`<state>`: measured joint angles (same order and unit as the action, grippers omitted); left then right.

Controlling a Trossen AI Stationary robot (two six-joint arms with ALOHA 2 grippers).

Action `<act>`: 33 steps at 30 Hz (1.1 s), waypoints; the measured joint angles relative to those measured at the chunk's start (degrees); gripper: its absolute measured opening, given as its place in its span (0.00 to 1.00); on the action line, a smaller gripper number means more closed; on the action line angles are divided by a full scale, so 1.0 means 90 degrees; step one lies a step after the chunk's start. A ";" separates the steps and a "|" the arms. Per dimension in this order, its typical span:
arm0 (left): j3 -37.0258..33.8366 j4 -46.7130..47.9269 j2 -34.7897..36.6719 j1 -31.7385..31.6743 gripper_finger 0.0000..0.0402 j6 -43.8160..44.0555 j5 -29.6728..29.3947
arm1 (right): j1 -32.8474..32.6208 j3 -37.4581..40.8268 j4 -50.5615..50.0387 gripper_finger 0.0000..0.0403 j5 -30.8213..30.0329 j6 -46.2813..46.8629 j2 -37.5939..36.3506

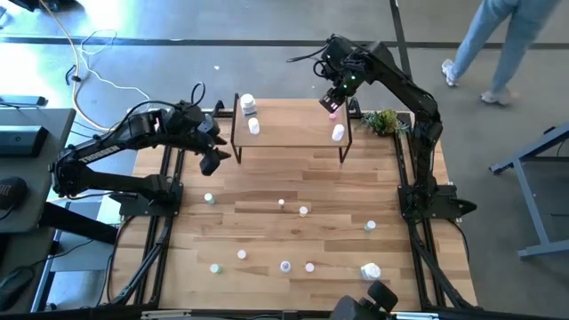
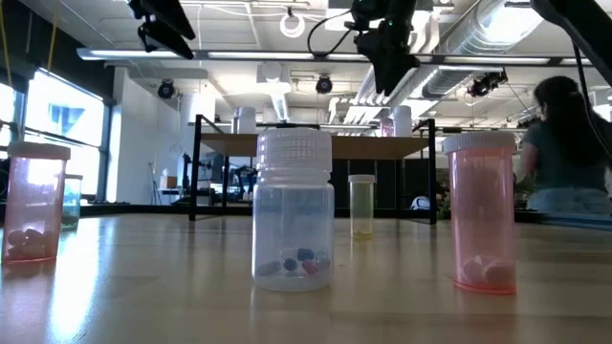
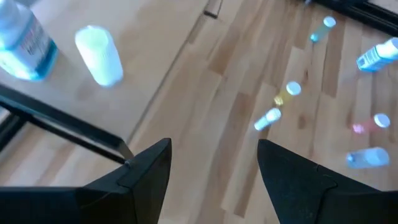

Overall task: Pick and place medicine bottles onto shelf by color
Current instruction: Put the left pink pill bottle on the shelf

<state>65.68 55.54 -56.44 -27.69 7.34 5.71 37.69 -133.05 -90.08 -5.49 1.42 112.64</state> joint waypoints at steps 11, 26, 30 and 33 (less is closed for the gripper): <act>-0.1026 -0.0052 0.0580 0.1258 0.57 0.0930 -0.0181 | -0.0511 -0.0036 0.0012 0.38 0.0009 0.0373 -0.0341; -0.2095 -0.1822 0.0531 0.3202 0.57 0.1005 -0.0204 | -0.0848 -0.0158 0.0056 0.38 -0.0052 0.1609 -0.0837; -0.2307 -0.2623 0.0298 0.3663 0.57 0.1029 -0.0234 | -0.0929 -0.0153 0.0038 0.38 -0.0054 0.1694 -0.0903; -0.2383 -0.2924 -0.0003 0.4029 0.57 0.1155 -0.0286 | -0.0987 -0.0188 0.0012 0.38 -0.0052 0.1691 -0.0918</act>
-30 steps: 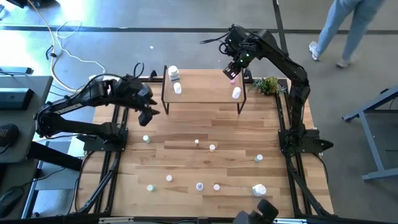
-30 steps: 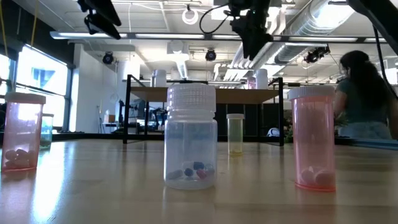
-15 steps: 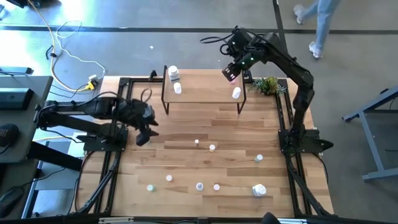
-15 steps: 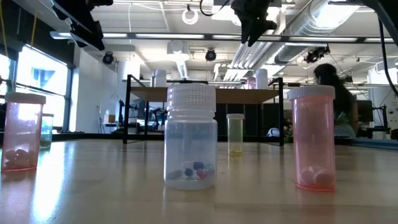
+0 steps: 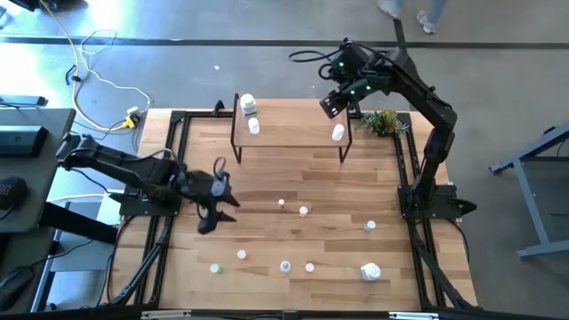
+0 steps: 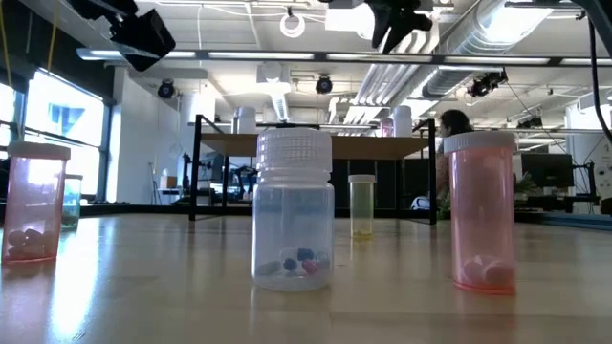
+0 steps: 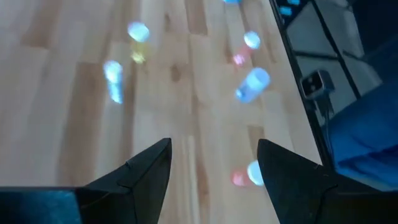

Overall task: Pick and place medicine bottles onto shelf by color
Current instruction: Put the left pink pill bottle on the shelf

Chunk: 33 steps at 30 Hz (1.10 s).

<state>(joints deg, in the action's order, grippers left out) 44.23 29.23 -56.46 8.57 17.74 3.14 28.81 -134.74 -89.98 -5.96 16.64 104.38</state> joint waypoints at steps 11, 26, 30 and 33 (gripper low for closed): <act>0.0000 -0.0652 -0.1151 0.1149 0.57 0.0123 -0.0681 | -0.0287 -0.0014 0.0003 0.38 0.0034 -0.0014 0.0000; 0.0002 -0.1258 -0.2530 0.2163 0.57 0.0373 -0.1403 | -0.0300 -0.0016 -0.0002 0.38 0.0034 0.0004 0.0000; 0.0002 -0.1438 -0.2823 0.2338 0.57 0.0373 -0.1619 | -0.0297 -0.0016 -0.0002 0.38 0.0034 0.0122 0.0000; 0.0002 -0.1567 -0.3047 0.2404 0.57 0.0451 -0.1632 | -0.0297 -0.0016 -0.0002 0.38 0.0034 0.0149 0.0001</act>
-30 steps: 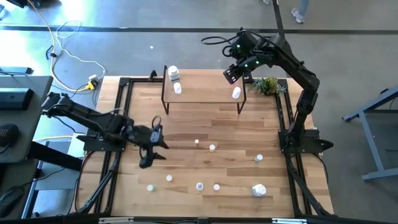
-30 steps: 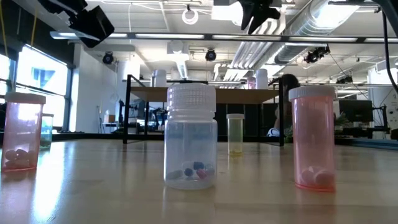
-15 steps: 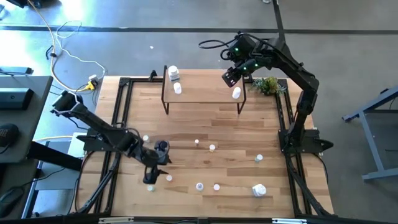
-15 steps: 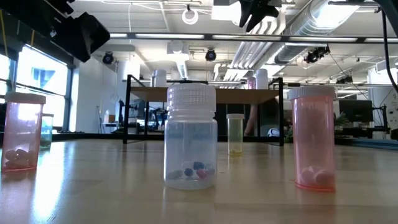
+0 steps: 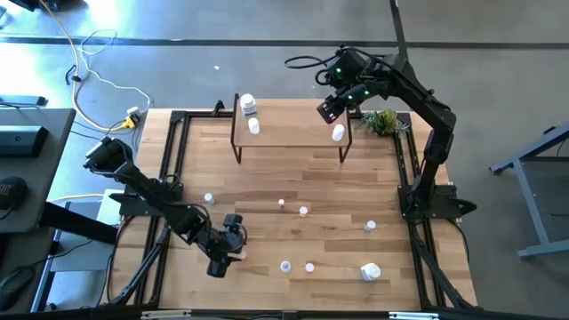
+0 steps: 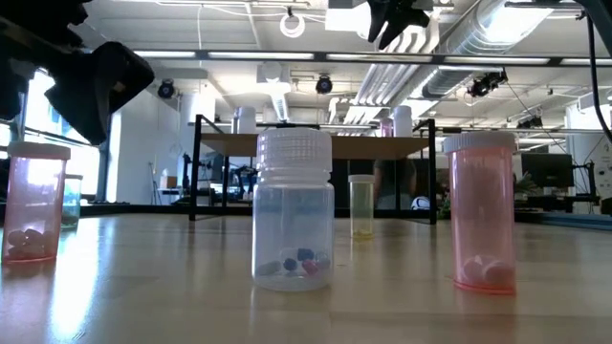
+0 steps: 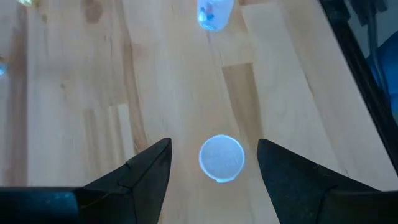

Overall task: Pick and place medicine bottles onto shelf by color
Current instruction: Put the left pink pill bottle on the shelf

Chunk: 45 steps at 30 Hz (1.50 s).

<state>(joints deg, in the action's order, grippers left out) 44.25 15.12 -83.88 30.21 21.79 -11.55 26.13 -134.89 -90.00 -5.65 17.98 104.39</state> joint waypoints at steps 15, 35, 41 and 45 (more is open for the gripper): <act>0.0002 -0.0157 -0.0368 0.0082 0.54 0.0064 -0.0141 | 0.0000 0.0000 -0.0002 0.38 0.0000 0.0000 0.0004; 0.0002 -0.0319 -0.0614 0.0052 0.30 0.0071 0.0049 | 0.0000 0.0000 -0.0002 0.38 0.0000 -0.0049 0.0006; 0.0002 -0.0319 -0.0611 -0.0141 0.25 0.0130 0.0093 | 0.0000 0.0000 -0.0002 0.38 0.0000 -0.0051 0.0006; 0.0007 -0.0302 -0.0542 -0.0359 0.25 0.0106 0.0228 | 0.0000 0.0000 -0.0002 0.38 0.0002 -0.0051 0.0006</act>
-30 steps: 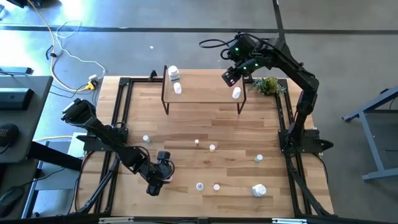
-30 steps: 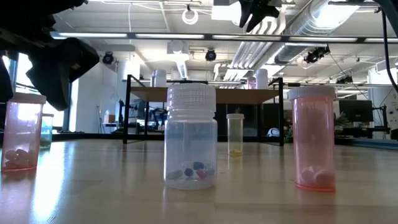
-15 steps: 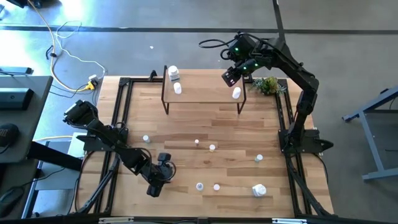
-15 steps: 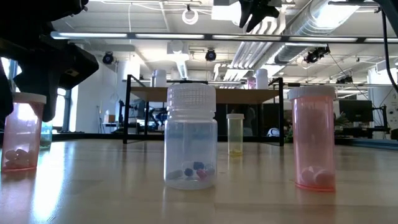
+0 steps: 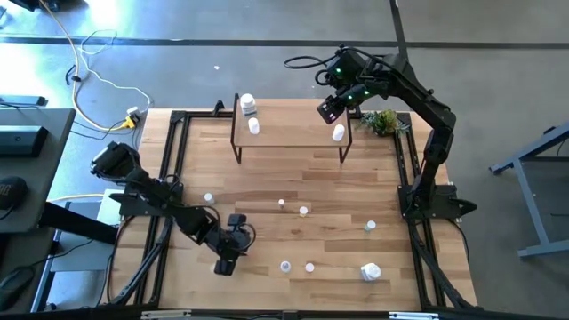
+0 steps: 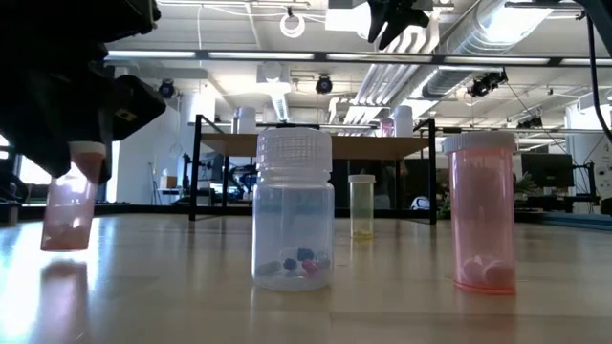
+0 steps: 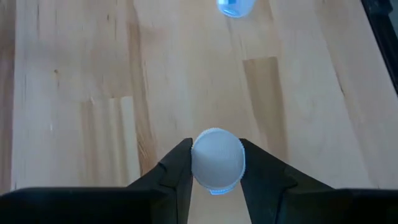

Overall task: Pick and place medicine bottles onto shelf by color
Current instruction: Put the left pink pill bottle on the shelf

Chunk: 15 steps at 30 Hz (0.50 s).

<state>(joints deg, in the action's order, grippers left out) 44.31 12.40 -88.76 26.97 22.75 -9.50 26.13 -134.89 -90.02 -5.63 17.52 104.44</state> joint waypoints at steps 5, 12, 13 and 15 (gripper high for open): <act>0.0015 0.0030 0.0312 -0.0381 0.25 -0.0206 0.0058 | 0.0000 0.0000 0.0000 0.38 0.0000 0.0000 0.0000; 0.0015 0.0077 0.0987 -0.1194 0.25 -0.0653 0.0055 | 0.0000 0.0000 0.0000 0.38 0.0002 0.0025 0.0000; 0.0015 0.0083 0.1116 -0.1334 0.25 -0.0742 0.0054 | 0.0000 0.0000 0.0000 0.38 0.0005 0.0037 0.0000; 0.0015 0.0081 0.1364 -0.1609 0.25 -0.0901 0.0052 | 0.0000 0.0000 0.0000 0.38 0.0007 0.0039 0.0000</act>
<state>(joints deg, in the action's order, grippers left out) 44.45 13.13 -76.49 12.49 14.63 -9.03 26.13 -134.89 -90.02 -5.57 17.87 104.44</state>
